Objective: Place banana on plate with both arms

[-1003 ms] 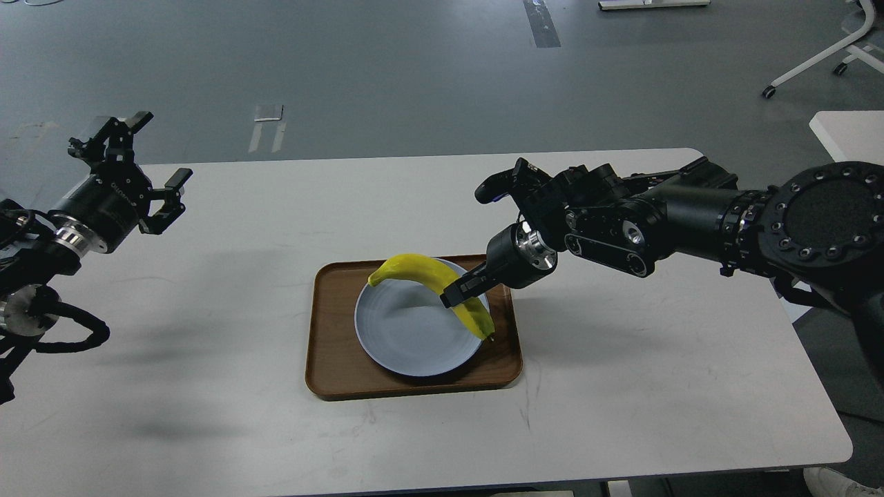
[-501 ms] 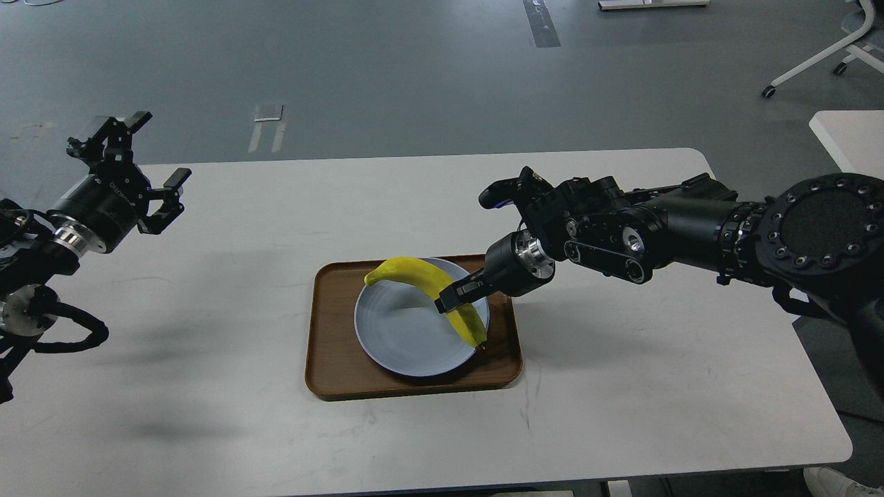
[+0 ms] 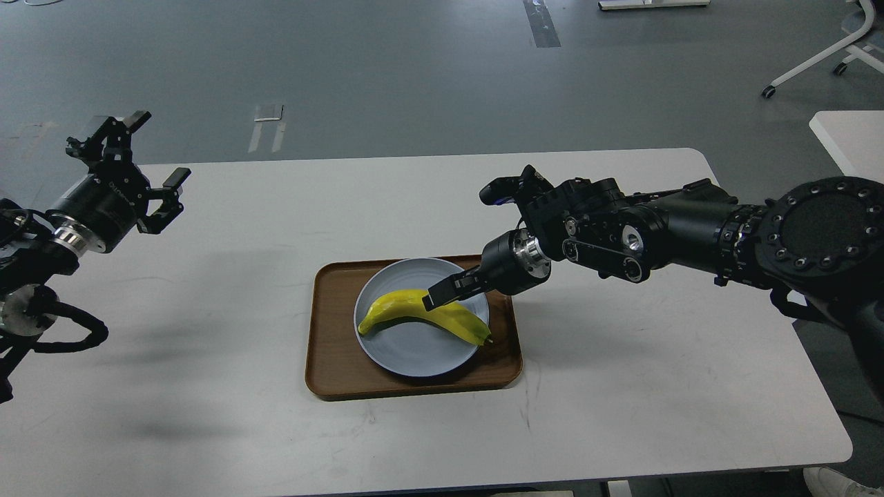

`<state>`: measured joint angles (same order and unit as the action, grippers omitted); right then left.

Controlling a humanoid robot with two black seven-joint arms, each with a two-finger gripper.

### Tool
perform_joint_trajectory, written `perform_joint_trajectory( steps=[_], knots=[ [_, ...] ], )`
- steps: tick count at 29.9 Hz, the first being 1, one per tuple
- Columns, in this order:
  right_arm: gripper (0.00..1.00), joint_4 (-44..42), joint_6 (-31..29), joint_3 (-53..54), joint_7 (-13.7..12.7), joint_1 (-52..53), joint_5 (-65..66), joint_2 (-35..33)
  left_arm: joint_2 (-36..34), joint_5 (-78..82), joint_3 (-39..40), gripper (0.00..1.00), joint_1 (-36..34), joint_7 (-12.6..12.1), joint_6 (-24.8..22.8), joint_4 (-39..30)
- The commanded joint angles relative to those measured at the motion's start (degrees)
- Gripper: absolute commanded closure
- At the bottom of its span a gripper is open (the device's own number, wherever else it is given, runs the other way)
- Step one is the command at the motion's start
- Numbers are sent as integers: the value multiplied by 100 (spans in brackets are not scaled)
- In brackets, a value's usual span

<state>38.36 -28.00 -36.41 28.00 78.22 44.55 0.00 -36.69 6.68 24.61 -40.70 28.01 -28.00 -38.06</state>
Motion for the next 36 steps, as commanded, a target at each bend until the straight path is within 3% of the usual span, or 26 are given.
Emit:
perform_joint_trajectory(
  steps=[1,12,17,23,36],
  knots=[
    [0,-12,0,352,0,52,-60,0,-14,0,0,1,0,-1,0,0],
    [0,-13,0,2313,0,-554,-1677,-1670,92,0,0,1,18,-1,0,9],
    [0,-21,0,3681,0,-1825,-2362,-2363,329,-9,-9,1,35,-1,0,44],
    [0,-92,0,4887,0,-3091,-2932,-2505,452,-35,0,1,106,-1,0,53],
    [0,-74,0,5293,0,-3727,-3400,-2470,584,-35,-9,1,273,-1,0,53]
  ],
)
